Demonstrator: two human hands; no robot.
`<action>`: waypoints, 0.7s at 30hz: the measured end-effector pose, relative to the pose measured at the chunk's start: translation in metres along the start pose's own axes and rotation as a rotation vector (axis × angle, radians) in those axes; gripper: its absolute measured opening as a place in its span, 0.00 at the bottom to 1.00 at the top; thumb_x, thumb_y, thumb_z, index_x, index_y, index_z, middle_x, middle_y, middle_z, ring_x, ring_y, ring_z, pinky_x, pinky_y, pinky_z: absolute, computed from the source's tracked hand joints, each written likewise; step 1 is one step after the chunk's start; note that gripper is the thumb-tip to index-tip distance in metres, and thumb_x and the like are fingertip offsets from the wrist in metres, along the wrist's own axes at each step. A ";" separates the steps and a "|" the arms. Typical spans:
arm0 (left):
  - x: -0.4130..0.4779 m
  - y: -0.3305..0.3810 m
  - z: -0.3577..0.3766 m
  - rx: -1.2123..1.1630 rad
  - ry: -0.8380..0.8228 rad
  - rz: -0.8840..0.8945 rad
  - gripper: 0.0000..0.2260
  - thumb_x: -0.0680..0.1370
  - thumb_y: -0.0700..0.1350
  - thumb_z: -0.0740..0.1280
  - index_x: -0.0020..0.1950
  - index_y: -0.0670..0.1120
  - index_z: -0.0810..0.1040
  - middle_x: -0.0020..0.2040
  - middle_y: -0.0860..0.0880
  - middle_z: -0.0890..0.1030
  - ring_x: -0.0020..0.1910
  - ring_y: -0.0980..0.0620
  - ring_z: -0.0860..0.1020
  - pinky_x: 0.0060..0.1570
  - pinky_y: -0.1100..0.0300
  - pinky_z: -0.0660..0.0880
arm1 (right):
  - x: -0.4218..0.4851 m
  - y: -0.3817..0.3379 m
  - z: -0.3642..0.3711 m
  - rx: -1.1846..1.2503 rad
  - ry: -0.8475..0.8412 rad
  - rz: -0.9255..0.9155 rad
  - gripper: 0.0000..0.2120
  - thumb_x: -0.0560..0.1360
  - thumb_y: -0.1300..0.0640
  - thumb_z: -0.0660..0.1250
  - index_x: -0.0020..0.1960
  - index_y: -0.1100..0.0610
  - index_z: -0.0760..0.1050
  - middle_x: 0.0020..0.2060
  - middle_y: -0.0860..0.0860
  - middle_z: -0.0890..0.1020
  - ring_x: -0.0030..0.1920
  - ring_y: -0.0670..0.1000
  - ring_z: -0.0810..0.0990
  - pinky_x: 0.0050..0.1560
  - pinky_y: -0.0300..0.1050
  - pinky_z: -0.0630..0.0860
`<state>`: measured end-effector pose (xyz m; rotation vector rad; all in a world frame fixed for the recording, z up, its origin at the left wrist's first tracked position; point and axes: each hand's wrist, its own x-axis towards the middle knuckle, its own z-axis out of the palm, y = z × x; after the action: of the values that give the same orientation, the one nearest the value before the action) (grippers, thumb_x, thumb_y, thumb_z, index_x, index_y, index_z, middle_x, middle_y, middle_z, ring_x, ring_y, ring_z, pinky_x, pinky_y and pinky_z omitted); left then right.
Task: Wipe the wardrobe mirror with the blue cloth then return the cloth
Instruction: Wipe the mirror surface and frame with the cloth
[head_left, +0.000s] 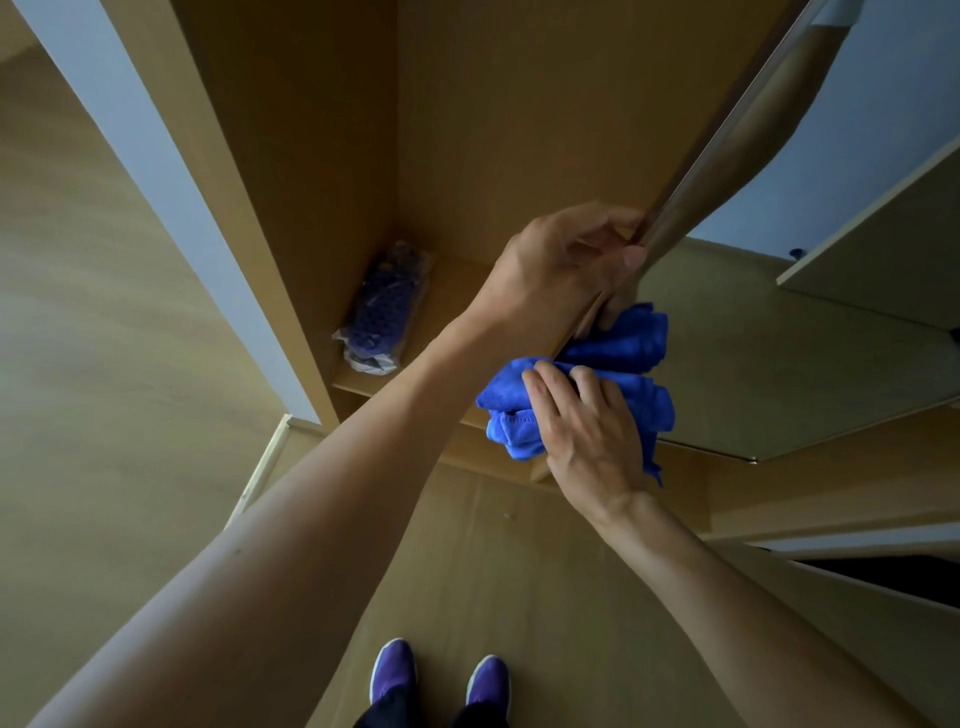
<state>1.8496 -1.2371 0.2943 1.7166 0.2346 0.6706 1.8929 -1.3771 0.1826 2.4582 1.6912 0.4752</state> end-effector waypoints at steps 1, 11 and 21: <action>0.000 -0.001 0.001 0.010 0.016 -0.005 0.09 0.80 0.41 0.68 0.49 0.57 0.79 0.41 0.45 0.85 0.41 0.43 0.82 0.43 0.62 0.78 | -0.001 -0.001 0.008 -0.023 -0.006 -0.016 0.23 0.71 0.68 0.59 0.65 0.58 0.74 0.60 0.51 0.79 0.51 0.55 0.76 0.50 0.50 0.75; 0.001 -0.015 0.004 0.106 0.073 0.072 0.07 0.80 0.46 0.69 0.54 0.58 0.79 0.42 0.64 0.82 0.45 0.64 0.82 0.47 0.66 0.77 | -0.006 -0.025 0.074 -0.138 -0.135 -0.106 0.20 0.69 0.64 0.60 0.59 0.56 0.76 0.53 0.50 0.79 0.51 0.54 0.75 0.50 0.47 0.72; -0.018 -0.038 0.020 0.178 0.087 -0.011 0.10 0.84 0.46 0.64 0.61 0.44 0.80 0.43 0.60 0.80 0.42 0.66 0.78 0.43 0.71 0.71 | -0.047 -0.001 0.102 0.311 -0.135 0.093 0.26 0.57 0.69 0.69 0.55 0.57 0.78 0.47 0.50 0.83 0.45 0.57 0.76 0.43 0.50 0.76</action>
<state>1.8533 -1.2522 0.2503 1.8564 0.3737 0.7350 1.9099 -1.4128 0.0769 2.7185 1.7135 0.0526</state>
